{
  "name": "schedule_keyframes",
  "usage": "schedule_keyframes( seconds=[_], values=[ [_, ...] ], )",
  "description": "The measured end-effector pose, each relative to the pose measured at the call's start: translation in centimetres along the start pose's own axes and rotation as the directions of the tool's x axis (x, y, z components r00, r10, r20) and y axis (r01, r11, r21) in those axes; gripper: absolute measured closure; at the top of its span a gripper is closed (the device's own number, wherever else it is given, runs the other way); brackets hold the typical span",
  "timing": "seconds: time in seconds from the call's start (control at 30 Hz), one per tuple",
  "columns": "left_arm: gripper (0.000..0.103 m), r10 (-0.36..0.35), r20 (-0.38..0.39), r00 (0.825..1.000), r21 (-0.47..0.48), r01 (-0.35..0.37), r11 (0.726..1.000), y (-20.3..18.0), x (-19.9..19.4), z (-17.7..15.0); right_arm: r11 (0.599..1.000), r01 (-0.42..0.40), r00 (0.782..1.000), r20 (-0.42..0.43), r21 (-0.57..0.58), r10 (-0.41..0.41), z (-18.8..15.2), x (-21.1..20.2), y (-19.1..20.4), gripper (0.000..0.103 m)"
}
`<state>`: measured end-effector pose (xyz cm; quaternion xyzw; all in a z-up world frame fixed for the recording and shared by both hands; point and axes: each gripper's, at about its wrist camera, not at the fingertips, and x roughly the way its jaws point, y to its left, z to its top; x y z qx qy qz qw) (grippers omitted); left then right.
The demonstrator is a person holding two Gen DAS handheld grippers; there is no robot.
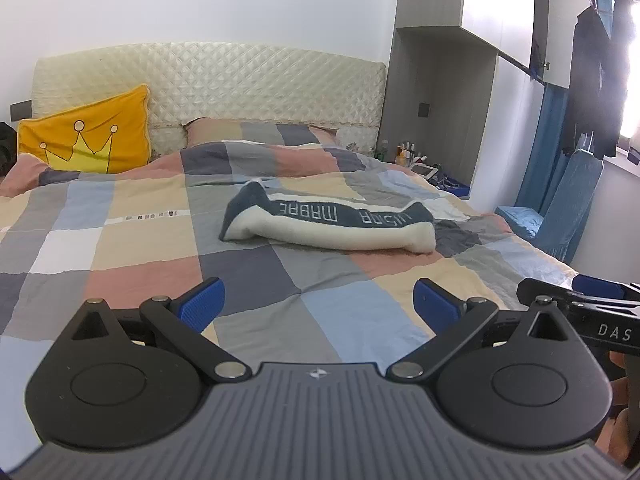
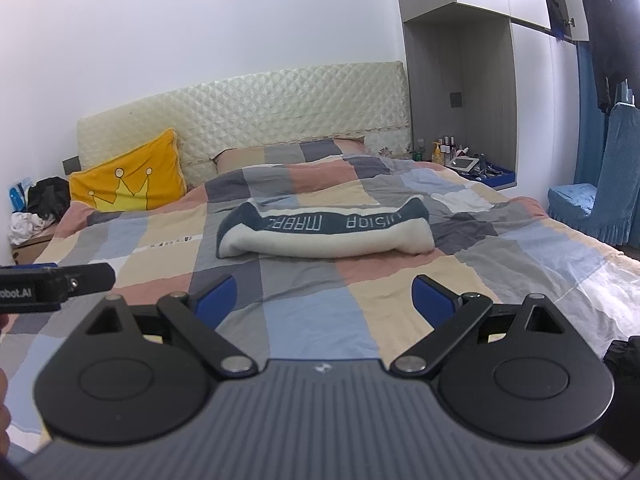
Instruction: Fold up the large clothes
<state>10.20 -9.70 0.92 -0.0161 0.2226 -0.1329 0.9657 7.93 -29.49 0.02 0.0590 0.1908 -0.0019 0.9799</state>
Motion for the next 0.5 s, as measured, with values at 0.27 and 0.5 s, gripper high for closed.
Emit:
schedule_keyframes(
  seconds=[0.27, 0.5],
  values=[
    [0.0, -0.004, -0.002, 1.0, -0.002, 0.004, 1.0, -0.44, -0.22, 0.0, 1.0, -0.001, 1.0, 0.0, 0.002, 0.001, -0.06, -0.01, -0.01, 0.007],
    [0.0, -0.017, 0.002, 1.0, -0.007, 0.017, 1.0, -0.38, -0.43, 0.09, 1.0, -0.003, 1.0, -0.003, -0.001, 0.003, -0.13, -0.06, -0.03, 0.007]
  ],
)
